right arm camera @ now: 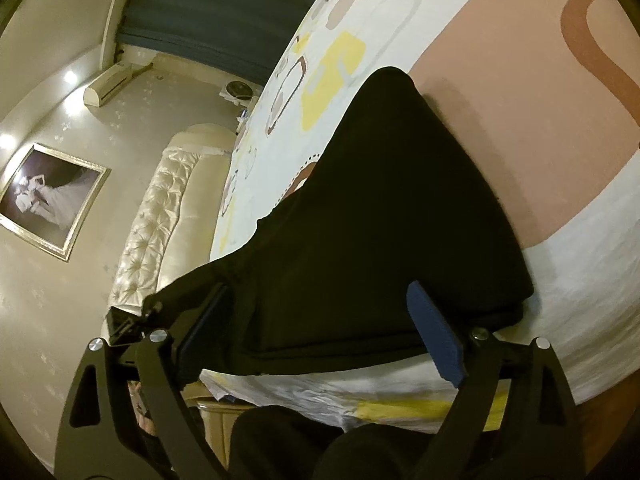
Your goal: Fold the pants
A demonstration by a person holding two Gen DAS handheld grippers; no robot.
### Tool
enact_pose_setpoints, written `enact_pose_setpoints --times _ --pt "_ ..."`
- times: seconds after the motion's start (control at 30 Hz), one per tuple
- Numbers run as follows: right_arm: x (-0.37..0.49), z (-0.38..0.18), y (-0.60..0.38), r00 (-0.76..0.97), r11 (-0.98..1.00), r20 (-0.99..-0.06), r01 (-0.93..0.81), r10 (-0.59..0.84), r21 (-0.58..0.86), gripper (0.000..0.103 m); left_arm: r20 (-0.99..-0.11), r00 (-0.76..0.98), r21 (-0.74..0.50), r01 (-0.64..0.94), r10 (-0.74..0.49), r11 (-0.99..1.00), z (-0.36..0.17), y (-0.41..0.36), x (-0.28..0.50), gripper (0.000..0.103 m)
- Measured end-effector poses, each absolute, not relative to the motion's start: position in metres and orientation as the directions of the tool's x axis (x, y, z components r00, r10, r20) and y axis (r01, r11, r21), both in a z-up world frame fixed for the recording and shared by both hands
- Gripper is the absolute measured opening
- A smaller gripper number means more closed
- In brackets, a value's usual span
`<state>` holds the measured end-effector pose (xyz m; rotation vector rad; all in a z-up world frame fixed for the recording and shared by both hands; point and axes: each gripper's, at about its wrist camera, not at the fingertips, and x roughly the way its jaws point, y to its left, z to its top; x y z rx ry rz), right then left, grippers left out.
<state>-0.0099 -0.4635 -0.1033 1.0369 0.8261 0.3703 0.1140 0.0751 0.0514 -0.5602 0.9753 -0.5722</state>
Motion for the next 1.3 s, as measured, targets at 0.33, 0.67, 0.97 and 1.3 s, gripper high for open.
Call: enact_pose_setpoints --times 0.33,0.67,0.97,1.3 --pt "-0.010 -0.104 -0.462 0.651 0.475 -0.417 0.098 0.634 0.875 0.090 -0.648 0.415 -0.565 0.300 -0.639 0.768 0.081 -0.032 0.108 0.012" --pt "-0.012 -0.109 -0.464 0.661 0.434 -0.388 0.104 0.642 0.895 0.090 -0.739 0.403 -0.410 0.367 -0.540 0.835 0.053 -0.142 0.093 0.012" --pt "-0.015 -0.114 -0.465 0.678 0.367 -0.338 0.107 0.653 0.924 0.090 -0.804 0.411 -0.263 0.401 -0.429 0.878 0.011 -0.211 0.081 0.012" --pt "-0.017 -0.121 -0.468 0.690 0.325 -0.303 0.103 0.658 0.940 0.090 -0.846 0.428 -0.133 0.410 -0.319 0.902 -0.024 -0.248 0.072 0.012"
